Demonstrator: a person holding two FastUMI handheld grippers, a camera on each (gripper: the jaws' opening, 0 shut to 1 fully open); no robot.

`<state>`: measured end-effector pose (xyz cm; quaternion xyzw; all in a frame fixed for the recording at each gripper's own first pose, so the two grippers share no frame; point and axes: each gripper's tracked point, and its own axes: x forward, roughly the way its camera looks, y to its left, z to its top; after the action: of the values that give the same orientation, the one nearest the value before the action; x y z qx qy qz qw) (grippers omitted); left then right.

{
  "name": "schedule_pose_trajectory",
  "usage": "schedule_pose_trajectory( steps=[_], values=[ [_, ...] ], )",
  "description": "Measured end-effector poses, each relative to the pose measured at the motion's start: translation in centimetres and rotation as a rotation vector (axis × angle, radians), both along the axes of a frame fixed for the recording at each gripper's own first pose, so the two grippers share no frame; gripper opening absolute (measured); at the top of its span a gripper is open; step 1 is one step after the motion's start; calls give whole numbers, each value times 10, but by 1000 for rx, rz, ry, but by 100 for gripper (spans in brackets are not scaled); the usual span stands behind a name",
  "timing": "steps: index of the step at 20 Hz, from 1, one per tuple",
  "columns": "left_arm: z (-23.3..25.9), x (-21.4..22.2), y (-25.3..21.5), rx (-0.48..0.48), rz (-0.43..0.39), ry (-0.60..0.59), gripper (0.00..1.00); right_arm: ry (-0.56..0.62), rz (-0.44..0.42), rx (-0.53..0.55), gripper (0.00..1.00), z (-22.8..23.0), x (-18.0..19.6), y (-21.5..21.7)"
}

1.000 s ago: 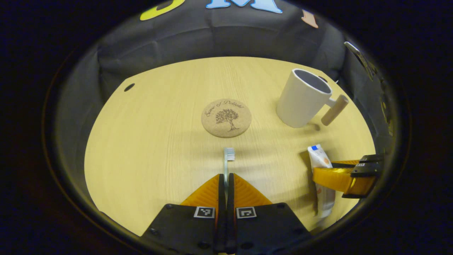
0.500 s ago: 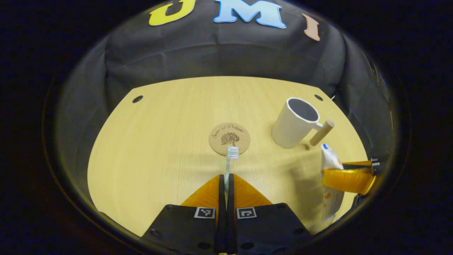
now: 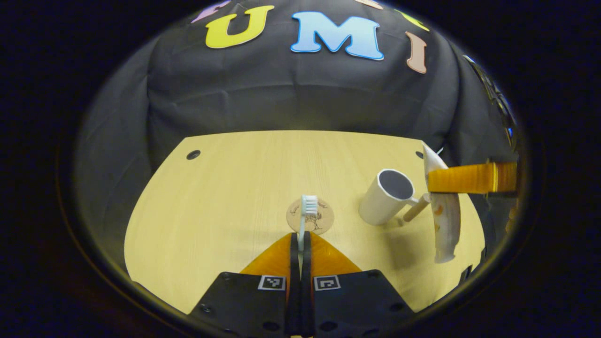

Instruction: Put the toothbrush and toothpaste on the desktop into the cup, then pick up the cup and place it on the coaster on the desktop.

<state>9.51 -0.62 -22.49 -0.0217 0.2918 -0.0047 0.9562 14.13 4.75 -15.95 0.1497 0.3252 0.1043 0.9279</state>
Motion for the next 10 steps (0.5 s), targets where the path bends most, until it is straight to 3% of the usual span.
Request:
schedule_pose_trajectory(
  steps=[10],
  values=[
    [22,-1,3,-2,2,-18,8,-117,-139,104,7,26,92,-16]
  ],
)
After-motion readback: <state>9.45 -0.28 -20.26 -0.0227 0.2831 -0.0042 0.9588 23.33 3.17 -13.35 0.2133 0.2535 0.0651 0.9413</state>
